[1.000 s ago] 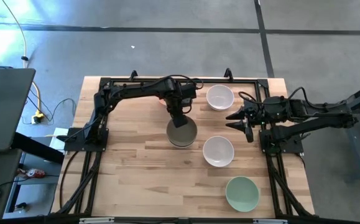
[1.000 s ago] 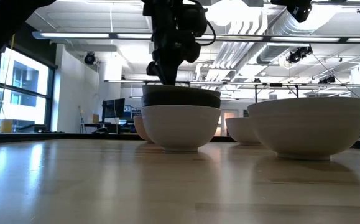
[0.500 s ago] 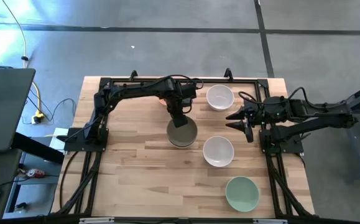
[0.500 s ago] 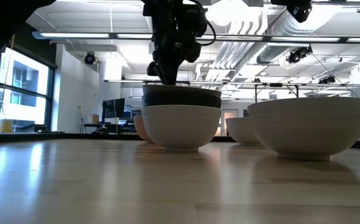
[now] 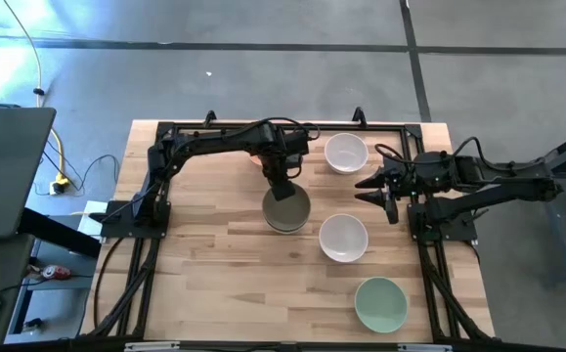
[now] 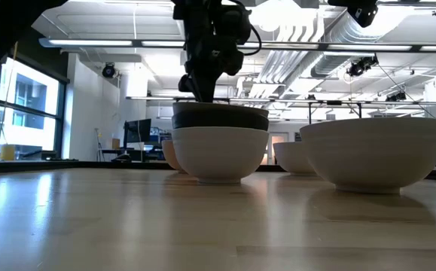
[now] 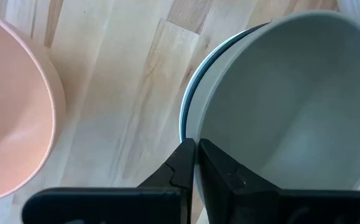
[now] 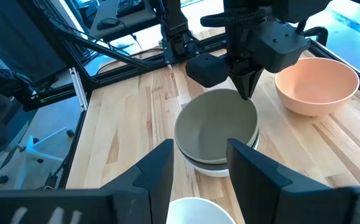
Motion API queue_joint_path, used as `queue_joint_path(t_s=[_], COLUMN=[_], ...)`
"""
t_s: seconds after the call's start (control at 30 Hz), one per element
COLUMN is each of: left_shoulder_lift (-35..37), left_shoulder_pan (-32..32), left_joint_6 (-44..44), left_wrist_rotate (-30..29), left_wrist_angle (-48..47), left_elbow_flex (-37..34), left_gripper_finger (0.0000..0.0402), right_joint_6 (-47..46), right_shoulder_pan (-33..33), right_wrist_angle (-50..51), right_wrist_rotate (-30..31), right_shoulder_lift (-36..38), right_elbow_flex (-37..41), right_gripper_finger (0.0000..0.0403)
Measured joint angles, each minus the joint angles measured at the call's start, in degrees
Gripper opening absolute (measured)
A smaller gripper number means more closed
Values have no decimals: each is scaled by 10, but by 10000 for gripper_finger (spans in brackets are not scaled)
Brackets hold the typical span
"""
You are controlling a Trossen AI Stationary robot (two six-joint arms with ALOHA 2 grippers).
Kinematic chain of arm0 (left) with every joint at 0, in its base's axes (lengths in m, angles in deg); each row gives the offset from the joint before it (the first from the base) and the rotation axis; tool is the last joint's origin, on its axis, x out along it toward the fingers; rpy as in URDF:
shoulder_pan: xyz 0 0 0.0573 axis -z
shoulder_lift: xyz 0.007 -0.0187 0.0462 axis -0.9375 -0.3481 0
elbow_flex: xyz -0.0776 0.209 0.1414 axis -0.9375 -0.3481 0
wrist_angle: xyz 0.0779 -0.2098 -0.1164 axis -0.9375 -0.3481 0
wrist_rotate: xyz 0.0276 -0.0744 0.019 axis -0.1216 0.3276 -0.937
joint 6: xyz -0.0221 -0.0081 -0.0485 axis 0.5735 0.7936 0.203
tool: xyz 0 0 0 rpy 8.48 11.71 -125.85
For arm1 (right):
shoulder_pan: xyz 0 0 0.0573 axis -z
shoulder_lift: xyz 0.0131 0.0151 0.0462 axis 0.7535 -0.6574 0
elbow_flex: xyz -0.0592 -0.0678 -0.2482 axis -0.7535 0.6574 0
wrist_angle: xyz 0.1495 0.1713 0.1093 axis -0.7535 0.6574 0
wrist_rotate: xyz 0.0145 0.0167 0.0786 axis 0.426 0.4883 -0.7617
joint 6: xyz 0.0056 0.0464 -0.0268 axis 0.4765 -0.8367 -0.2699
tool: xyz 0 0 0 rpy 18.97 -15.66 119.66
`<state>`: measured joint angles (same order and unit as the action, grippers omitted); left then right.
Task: Nest bowls inside each other
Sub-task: Stack the gray bowl on the black bowl
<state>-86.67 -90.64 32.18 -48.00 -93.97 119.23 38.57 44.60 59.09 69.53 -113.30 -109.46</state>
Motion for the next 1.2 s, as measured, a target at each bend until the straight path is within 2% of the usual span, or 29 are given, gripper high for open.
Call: queue_joint_path(t_s=[0.8,1.2], left_shoulder_lift=[-5,-35], left_shoulder_pan=[-3,10], left_joint_6=[-12,-19], left_wrist_rotate=[14,18], left_wrist_angle=[11,15], left_elbow_flex=[-1,0], left_gripper_finger=[10,10], right_joint_6=[1,0], right_shoulder_pan=[0,0], right_wrist_angle=[0,1], right_wrist_rotate=[0,0], right_shoulder_lift=[0,0], right_elbow_flex=[0,0], right_gripper_finger=[142,142])
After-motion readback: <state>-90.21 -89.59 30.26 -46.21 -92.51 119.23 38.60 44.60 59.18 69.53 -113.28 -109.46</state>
